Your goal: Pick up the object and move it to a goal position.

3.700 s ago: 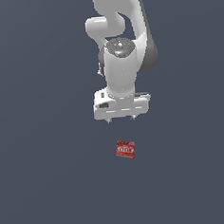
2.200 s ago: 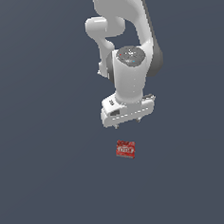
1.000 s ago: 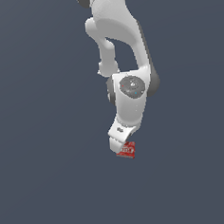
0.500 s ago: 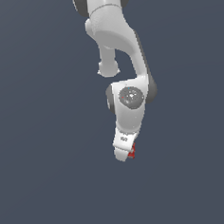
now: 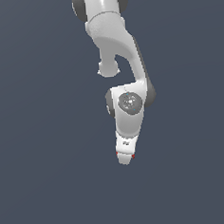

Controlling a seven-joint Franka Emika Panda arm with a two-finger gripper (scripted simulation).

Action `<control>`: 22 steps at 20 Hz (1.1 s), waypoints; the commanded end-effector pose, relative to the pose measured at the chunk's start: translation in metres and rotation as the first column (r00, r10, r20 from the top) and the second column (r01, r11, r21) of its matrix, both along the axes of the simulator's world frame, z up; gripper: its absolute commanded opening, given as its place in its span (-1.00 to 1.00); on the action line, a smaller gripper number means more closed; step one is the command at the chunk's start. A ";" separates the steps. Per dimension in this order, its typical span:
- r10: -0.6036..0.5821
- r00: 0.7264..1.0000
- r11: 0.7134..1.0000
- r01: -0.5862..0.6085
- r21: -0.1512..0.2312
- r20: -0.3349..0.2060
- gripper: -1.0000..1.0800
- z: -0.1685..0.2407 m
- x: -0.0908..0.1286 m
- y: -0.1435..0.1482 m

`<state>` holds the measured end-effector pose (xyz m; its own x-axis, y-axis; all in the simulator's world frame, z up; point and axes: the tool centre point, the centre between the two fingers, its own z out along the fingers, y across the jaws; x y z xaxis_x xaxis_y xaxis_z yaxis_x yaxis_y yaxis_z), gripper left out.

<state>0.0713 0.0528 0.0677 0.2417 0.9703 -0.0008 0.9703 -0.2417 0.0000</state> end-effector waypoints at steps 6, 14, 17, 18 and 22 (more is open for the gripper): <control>0.020 1.000 1.000 -0.020 0.001 0.000 0.92 -0.002 0.001 0.000; 0.023 1.000 1.000 -0.023 0.000 0.000 0.92 -0.032 0.000 0.000; 0.025 1.000 1.000 -0.025 0.000 0.000 0.92 -0.046 0.000 0.000; 0.025 1.000 1.000 -0.025 0.000 0.000 0.92 -0.049 0.000 0.000; 0.025 1.000 1.000 -0.025 0.000 0.000 0.92 -0.053 0.001 0.000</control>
